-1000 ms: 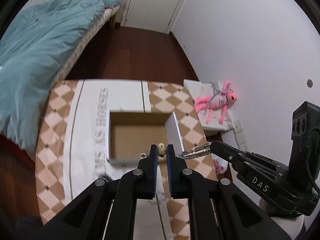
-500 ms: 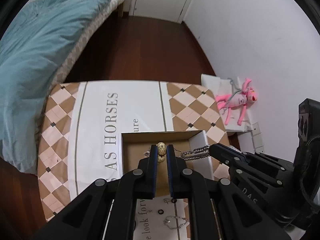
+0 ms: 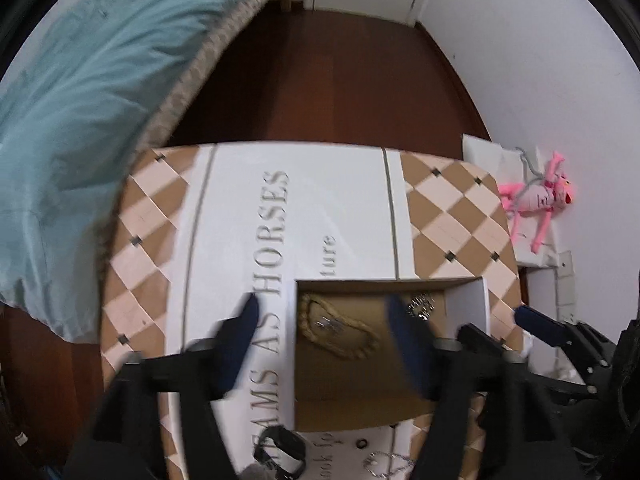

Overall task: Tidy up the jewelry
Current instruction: 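Open left gripper over box while right gripper releases chain into box, then lift both grippers away from the box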

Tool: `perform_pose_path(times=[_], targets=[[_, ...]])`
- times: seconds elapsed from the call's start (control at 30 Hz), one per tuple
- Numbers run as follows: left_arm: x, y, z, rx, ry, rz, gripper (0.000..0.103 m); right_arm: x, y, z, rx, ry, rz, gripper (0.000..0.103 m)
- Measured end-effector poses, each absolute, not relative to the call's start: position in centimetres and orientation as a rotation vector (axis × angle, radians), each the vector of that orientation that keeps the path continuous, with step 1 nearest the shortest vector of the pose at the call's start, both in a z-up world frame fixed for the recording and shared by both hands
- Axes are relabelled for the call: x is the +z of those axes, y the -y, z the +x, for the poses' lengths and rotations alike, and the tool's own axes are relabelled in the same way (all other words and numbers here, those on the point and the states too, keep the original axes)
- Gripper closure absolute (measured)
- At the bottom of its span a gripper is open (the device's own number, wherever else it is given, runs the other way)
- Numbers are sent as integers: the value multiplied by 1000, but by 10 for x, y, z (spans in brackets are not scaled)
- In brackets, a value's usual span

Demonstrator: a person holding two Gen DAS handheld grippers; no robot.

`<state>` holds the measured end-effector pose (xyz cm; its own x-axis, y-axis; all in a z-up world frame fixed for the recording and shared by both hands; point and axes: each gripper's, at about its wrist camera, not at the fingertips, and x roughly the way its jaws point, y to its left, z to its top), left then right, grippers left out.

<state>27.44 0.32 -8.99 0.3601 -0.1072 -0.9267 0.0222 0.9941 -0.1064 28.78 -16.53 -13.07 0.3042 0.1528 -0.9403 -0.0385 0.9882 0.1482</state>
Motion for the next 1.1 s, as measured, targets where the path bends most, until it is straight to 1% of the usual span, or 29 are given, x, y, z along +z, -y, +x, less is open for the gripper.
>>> perform_pose_path(times=[0.07, 0.1, 0.13, 0.17, 0.2, 0.3, 0.37, 0.53, 0.7, 0.83, 1.1], targets=[[-90, -4, 269, -57, -1182, -48, 31, -131, 168, 283, 90, -1250, 76, 27], [-92, -5, 265, -46, -1175, -32, 29, -132, 170, 281, 75, -1251, 67, 24], [-93, -5, 261, -34, -1169, -17, 24, -133, 171, 279, 65, -1253, 60, 15], [-95, -5, 260, -25, -1165, -7, 9, -135, 171, 275, 43, -1251, 37, 9], [-98, -5, 255, -19, -1161, 5, 3, -136, 172, 273, 33, -1247, 25, 9], [-107, -4, 245, -9, -1164, 22, 3, -145, 175, 261, -5, -1251, 4, 8], [-111, -2, 238, -7, -1168, 27, 3, -150, 178, 255, -34, -1250, -9, 3], [-115, 2, 227, -4, -1165, 33, 2, -156, 183, 243, -68, -1236, -20, 3], [-106, 4, 218, -5, -1143, 23, 2, -150, 188, 234, -84, -1212, -4, 3], [-87, 4, 208, -5, -1104, 13, 2, -133, 190, 224, -92, -1168, 6, 3], [-41, -1, 183, -19, -1008, -6, 2, -75, 192, 196, -91, -1037, 26, 3]])
